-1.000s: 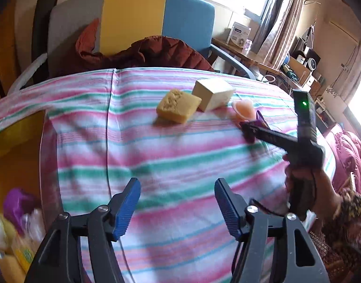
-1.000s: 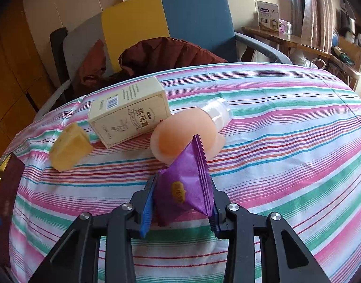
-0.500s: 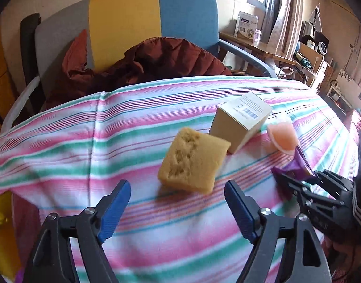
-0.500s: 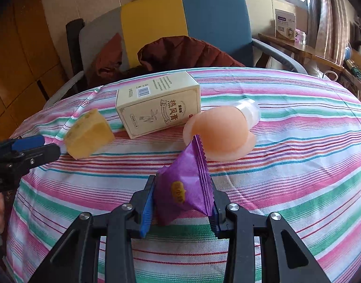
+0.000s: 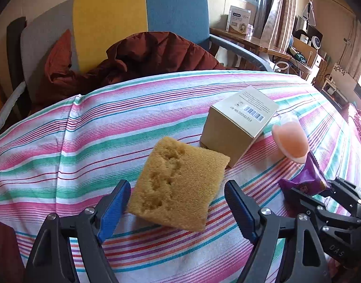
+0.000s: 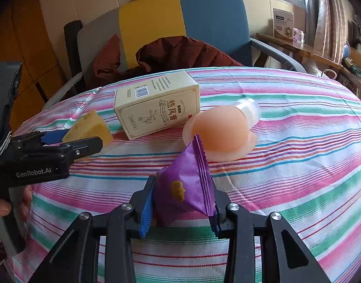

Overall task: Organize objects
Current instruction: 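Grasp the yellow sponge with the left tool while the right holds the purple packet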

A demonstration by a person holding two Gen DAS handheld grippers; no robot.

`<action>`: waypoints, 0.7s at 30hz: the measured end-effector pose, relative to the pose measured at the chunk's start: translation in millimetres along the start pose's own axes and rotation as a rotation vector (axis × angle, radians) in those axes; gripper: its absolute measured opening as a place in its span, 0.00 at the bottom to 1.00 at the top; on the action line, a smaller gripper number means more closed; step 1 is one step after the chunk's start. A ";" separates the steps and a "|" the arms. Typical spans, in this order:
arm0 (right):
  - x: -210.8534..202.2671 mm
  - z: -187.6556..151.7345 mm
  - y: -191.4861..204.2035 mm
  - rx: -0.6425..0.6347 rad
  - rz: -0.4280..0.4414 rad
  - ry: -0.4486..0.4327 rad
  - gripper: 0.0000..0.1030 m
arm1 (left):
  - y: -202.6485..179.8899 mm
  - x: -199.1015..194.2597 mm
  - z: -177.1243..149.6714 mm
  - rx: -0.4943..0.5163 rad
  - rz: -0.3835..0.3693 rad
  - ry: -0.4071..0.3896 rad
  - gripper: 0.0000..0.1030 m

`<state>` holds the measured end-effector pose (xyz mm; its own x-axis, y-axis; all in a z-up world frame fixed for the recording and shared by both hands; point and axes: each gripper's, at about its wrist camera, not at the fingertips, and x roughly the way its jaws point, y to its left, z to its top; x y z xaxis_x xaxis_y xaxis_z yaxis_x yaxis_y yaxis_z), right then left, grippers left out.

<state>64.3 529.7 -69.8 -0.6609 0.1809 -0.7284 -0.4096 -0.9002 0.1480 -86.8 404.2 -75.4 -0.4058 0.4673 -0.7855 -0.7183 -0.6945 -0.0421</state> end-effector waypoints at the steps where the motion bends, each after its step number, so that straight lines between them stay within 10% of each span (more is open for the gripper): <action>1: 0.0 0.0 -0.2 0.001 0.000 -0.001 0.38 | -0.8 1.0 -1.1 0.003 0.005 0.000 0.78; 4: 0.2 0.2 -0.3 0.002 0.000 -0.002 0.38 | 2.9 -1.6 -1.7 -0.018 0.013 -0.021 0.64; 21: 0.5 0.2 2.1 -0.007 -0.020 -0.006 0.38 | 20.4 -37.4 -35.0 -0.122 0.131 -0.149 0.58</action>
<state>62.9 528.0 -69.7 -0.6563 0.2011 -0.7272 -0.4185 -0.8990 0.1290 -66.5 353.3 -68.4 -0.5767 0.4385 -0.6893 -0.5843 -0.8111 -0.0272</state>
